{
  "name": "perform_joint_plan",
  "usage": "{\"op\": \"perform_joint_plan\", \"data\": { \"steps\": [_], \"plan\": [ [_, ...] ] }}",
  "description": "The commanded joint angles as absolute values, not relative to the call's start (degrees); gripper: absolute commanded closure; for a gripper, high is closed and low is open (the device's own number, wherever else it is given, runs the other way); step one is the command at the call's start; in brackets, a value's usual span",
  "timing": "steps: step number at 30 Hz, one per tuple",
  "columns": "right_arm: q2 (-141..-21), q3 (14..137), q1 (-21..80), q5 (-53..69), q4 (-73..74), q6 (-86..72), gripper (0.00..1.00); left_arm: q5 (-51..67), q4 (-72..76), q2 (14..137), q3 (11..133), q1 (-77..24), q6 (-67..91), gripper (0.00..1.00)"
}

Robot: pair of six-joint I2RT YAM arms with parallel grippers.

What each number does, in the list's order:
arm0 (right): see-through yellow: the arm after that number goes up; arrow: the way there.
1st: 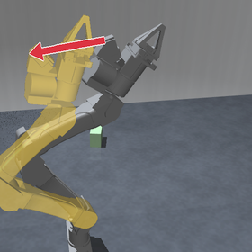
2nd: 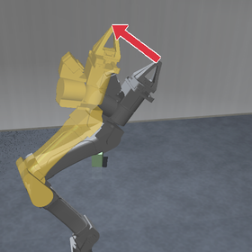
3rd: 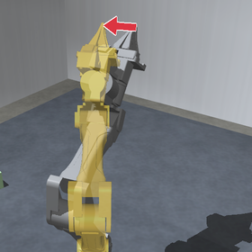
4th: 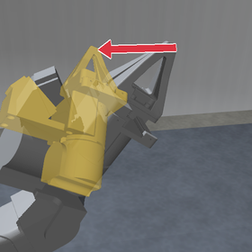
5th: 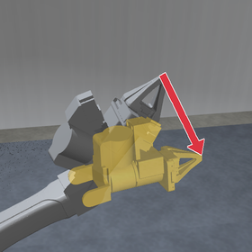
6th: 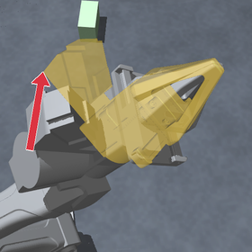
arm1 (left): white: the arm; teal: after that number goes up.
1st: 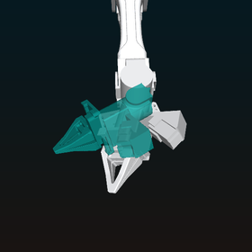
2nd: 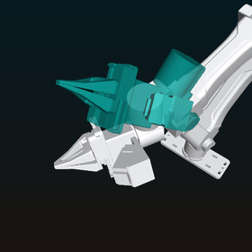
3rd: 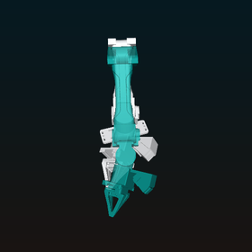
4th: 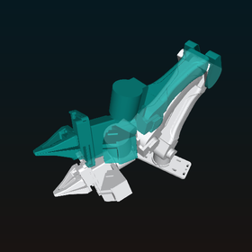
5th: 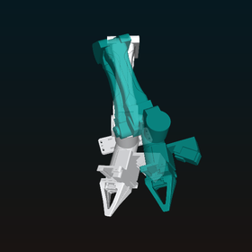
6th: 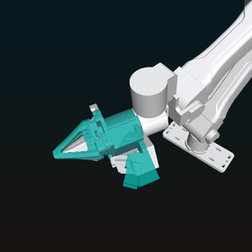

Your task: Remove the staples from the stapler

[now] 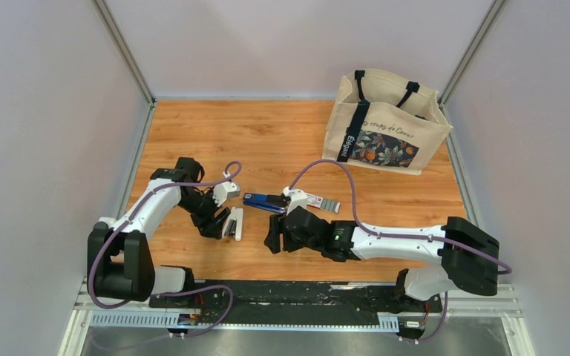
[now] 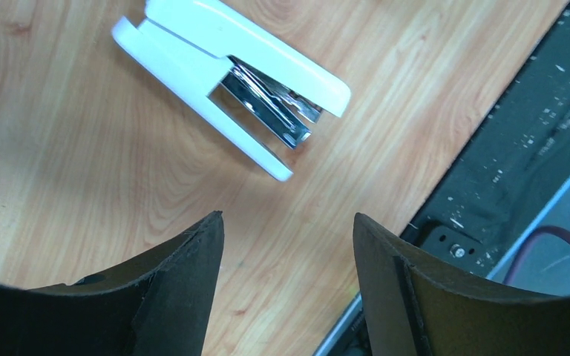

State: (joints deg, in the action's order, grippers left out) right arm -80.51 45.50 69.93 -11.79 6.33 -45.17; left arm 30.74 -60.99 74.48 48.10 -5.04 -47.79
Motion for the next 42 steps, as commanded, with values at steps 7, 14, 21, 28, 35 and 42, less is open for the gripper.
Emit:
{"op": "perform_joint_plan", "data": {
  "steps": [7, 14, 21, 28, 35, 42],
  "plan": [
    [-76.6, 40.9, 69.3, -14.3, 0.5, -48.1, 0.35, 25.2, -53.0, 80.9, 48.9, -10.0, -40.2, 0.28],
    [-75.9, 38.3, 68.6, -13.6, -3.3, -48.8, 0.36, 22.7, -52.6, 83.5, 49.2, -13.3, -39.1, 0.30],
    [-74.4, 35.6, 67.8, -12.1, -6.9, -49.1, 0.39, 17.9, -51.2, 84.8, 49.8, -15.5, -37.6, 0.39],
    [-73.5, 33.2, 67.7, -11.2, -9.9, -49.9, 0.41, 15.7, -49.4, 86.5, 50.7, -17.5, -36.0, 0.58],
    [-72.7, 31.8, 67.4, -10.9, -11.7, -50.2, 0.42, 13.9, -48.6, 88.4, 50.6, -18.4, -35.3, 0.80],
    [-72.3, 31.4, 66.9, -9.9, -12.7, -50.4, 0.42, 10.8, -47.5, 88.0, 49.2, -18.7, -35.2, 0.94]
  ]
}}
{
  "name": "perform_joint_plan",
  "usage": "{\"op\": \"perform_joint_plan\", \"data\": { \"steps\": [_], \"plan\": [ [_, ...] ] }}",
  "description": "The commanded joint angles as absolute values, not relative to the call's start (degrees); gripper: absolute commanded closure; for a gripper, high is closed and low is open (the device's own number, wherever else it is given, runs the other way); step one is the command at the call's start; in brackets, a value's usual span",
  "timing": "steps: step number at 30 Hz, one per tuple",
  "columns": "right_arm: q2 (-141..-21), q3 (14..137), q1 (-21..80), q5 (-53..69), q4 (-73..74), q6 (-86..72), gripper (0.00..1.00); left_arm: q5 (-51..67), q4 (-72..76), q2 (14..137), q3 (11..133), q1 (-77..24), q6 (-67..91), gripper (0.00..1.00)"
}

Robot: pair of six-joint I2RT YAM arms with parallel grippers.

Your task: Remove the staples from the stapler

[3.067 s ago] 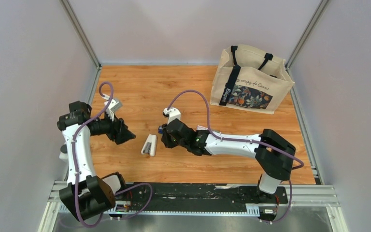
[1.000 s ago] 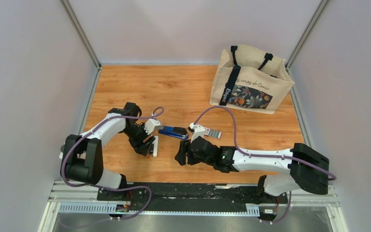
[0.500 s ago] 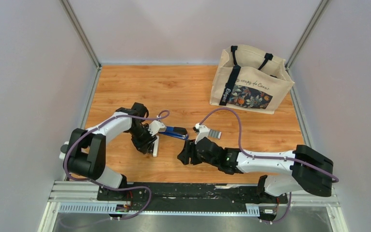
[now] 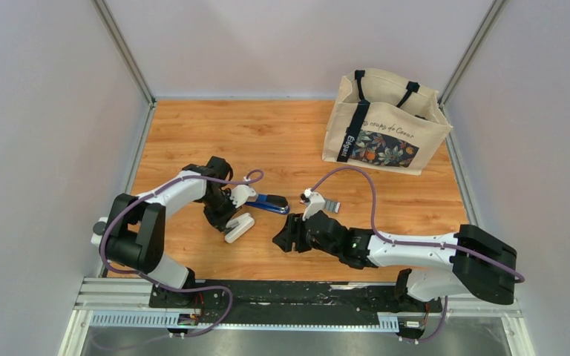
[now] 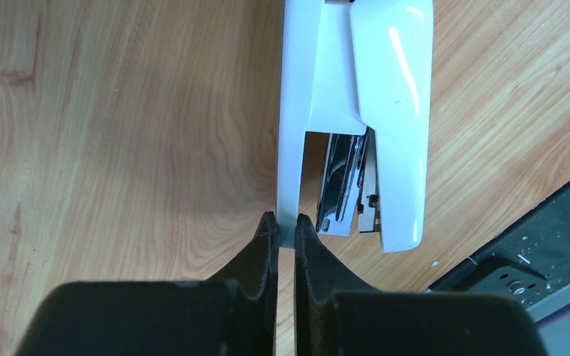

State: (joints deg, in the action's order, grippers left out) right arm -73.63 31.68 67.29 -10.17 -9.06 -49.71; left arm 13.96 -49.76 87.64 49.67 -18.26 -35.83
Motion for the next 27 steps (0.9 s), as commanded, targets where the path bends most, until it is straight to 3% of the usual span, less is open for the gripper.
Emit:
{"op": "perform_joint_plan", "data": {
  "steps": [1, 5, 10, 21, 27],
  "plan": [
    [-72.4, 31.5, 66.8, -9.8, -12.8, -50.6, 0.42, 10.7, -47.4, 87.7, 49.1, -18.8, -35.1, 0.96],
    [-72.9, 32.3, 66.7, -9.1, -13.0, -50.8, 0.42, 9.8, -47.2, 85.5, 49.5, -19.0, -33.2, 1.00],
    [-73.4, 34.5, 66.4, -7.7, -13.0, -50.6, 0.39, 11.4, -48.9, 74.0, 52.1, -19.0, -28.8, 1.00],
    [-78.8, 38.1, 64.2, 5.9, -33.5, -51.7, 0.22, 11.9, -50.5, 53.9, 55.6, -19.0, -15.8, 1.00],
    [-82.2, 45.2, 64.2, 4.8, -35.9, -48.0, 0.16, 11.1, -52.8, 48.3, 53.4, -19.0, -10.4, 1.00]
  ]
}}
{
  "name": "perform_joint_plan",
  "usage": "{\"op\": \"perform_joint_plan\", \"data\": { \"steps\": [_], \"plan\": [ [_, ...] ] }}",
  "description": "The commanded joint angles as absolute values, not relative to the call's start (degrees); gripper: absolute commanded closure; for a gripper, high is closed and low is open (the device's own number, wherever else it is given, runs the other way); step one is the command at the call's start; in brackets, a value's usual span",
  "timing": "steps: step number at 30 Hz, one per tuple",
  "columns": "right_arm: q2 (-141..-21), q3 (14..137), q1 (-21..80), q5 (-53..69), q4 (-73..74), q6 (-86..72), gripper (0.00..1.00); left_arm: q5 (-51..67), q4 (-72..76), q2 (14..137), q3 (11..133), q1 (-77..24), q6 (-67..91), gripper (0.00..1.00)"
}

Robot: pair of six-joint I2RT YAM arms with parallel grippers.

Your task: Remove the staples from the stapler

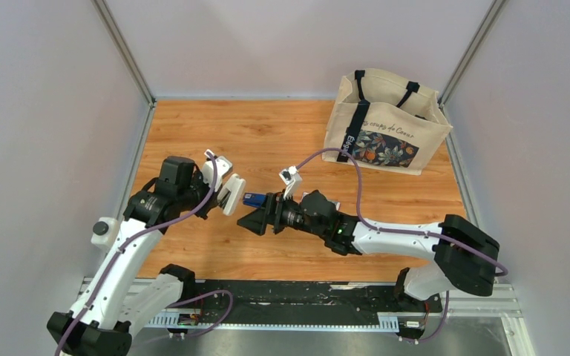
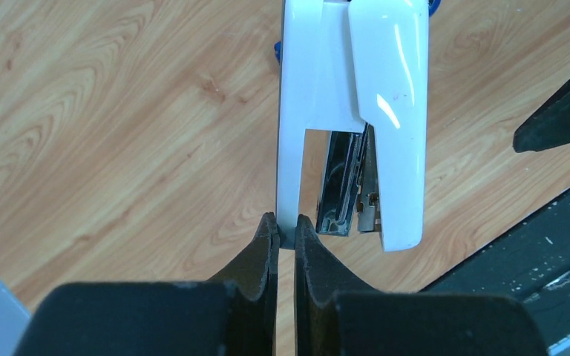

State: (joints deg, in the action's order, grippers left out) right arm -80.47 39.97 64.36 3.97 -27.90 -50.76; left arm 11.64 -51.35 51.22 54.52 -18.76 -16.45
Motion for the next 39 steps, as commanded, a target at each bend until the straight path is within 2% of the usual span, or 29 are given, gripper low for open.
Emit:
{"op": "perform_joint_plan", "data": {
  "steps": [1, 9, 23, 30, 33, 37, 39],
  "plan": [
    [-83.6, 46.0, 64.3, 4.7, -36.0, -47.1, 0.16, 11.2, -53.1, 47.6, 53.2, -19.1, -9.8, 1.00],
    [-93.0, 54.3, 64.5, 5.0, -34.9, -45.9, 0.16, 13.1, -53.6, 45.7, 53.2, -19.0, -8.9, 1.00],
    [-97.4, 55.5, 64.9, 4.9, -34.6, -47.2, 0.20, 14.0, -51.5, 43.6, 54.4, -19.0, -6.2, 1.00],
    [-95.8, 55.6, 64.9, 3.3, -35.9, -48.3, 0.35, 14.2, -51.4, 44.6, 54.7, -19.1, -6.6, 1.00],
    [-95.3, 54.9, 64.9, 3.4, -36.8, -49.0, 0.45, 14.0, -50.9, 44.6, 54.1, -19.0, -6.5, 1.00],
    [-95.7, 53.7, 64.8, 4.1, -39.3, -50.4, 0.63, 13.9, -50.3, 44.6, 53.0, -19.0, -6.8, 1.00],
    [-96.1, 53.2, 64.7, 4.7, -39.8, -50.8, 0.69, 13.8, -50.1, 44.4, 52.6, -19.0, -7.8, 1.00]
  ]
}}
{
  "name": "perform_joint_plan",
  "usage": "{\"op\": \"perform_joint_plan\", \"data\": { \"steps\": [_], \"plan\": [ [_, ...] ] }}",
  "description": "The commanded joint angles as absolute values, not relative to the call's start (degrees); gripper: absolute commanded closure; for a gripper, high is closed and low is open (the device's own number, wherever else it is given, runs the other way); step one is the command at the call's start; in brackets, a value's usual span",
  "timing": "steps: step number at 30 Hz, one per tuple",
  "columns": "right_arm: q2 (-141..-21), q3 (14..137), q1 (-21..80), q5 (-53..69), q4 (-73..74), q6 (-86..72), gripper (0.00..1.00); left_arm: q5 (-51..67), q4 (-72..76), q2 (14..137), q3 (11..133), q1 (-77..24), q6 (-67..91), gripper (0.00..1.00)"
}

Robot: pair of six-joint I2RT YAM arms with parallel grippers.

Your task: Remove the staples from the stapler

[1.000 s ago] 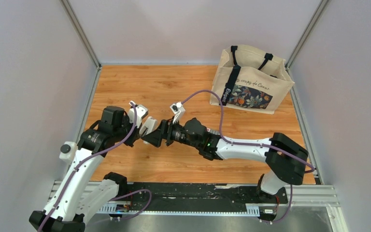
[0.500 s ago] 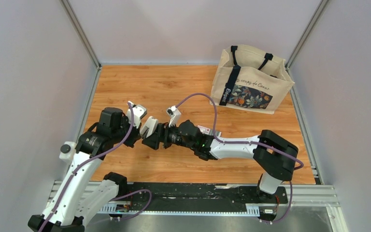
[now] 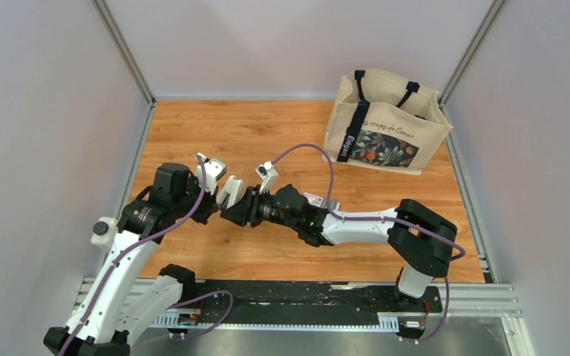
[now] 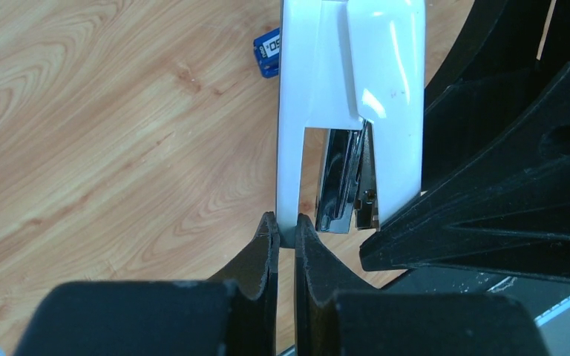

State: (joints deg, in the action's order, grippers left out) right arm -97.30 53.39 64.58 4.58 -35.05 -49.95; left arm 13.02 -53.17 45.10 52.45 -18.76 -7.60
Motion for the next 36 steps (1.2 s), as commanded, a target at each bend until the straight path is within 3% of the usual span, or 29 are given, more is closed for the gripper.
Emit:
{"op": "perform_joint_plan", "data": {
  "steps": [1, 4, 19, 26, 36],
  "plan": [
    [-96.2, 53.0, 64.7, 4.9, -40.4, -50.9, 0.77, 13.7, -50.1, 44.2, 52.0, -19.0, -8.2, 1.00],
    [-96.2, 52.2, 64.5, 5.9, -40.7, -50.9, 0.86, 13.0, -49.2, 43.3, 50.5, -19.0, -10.6, 1.00],
    [-94.4, 46.0, 65.6, 13.0, -34.0, -43.2, 0.99, 6.2, -39.6, 36.9, 40.7, -19.0, -34.1, 1.00],
    [-92.9, 46.8, 67.4, 11.1, -24.3, -33.9, 1.00, 4.6, -33.7, 30.5, 33.7, -19.0, -47.9, 1.00],
    [-91.5, 47.5, 67.4, 8.3, -18.8, -30.9, 1.00, 7.0, -29.5, 24.5, 27.5, -19.0, -53.8, 1.00]
  ]
}}
